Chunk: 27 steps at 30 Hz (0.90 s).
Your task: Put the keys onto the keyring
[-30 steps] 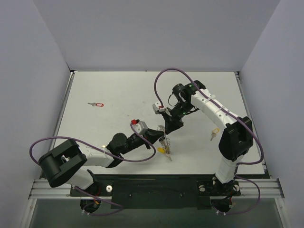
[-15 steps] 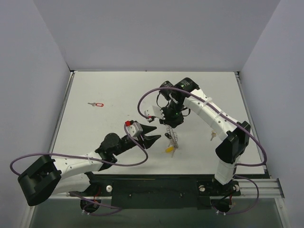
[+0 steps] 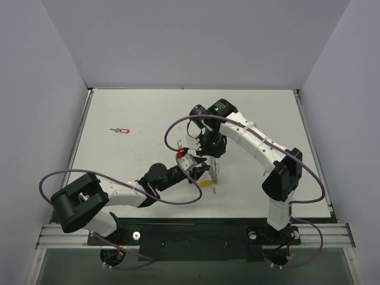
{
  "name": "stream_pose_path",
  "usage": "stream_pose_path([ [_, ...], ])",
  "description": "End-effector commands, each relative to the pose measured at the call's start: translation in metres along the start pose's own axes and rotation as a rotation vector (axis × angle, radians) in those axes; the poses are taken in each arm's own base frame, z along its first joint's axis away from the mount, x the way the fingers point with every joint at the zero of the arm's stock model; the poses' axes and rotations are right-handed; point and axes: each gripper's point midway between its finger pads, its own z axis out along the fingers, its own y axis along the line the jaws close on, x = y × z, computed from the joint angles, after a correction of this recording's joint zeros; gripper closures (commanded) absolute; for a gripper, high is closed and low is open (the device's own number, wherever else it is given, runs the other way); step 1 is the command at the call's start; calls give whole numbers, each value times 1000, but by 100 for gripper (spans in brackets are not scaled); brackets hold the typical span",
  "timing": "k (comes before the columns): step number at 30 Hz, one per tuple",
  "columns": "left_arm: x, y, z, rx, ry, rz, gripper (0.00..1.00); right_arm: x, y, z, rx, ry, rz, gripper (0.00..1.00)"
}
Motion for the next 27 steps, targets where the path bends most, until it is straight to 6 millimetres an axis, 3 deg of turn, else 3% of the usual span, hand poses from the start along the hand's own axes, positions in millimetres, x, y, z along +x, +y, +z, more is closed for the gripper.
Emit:
stream_pose_path([
  [1, -47, 9, 19, -43, -166, 59, 57, 33, 55, -23, -192, 142, 14, 100],
  [13, -34, 13, 29, -67, -190, 50, 58, 24, 57, -25, -216, 70, 21, 100],
  [27, -44, 7, 31, -28, -227, 70, 68, 23, 61, -24, -236, 41, 24, 100],
])
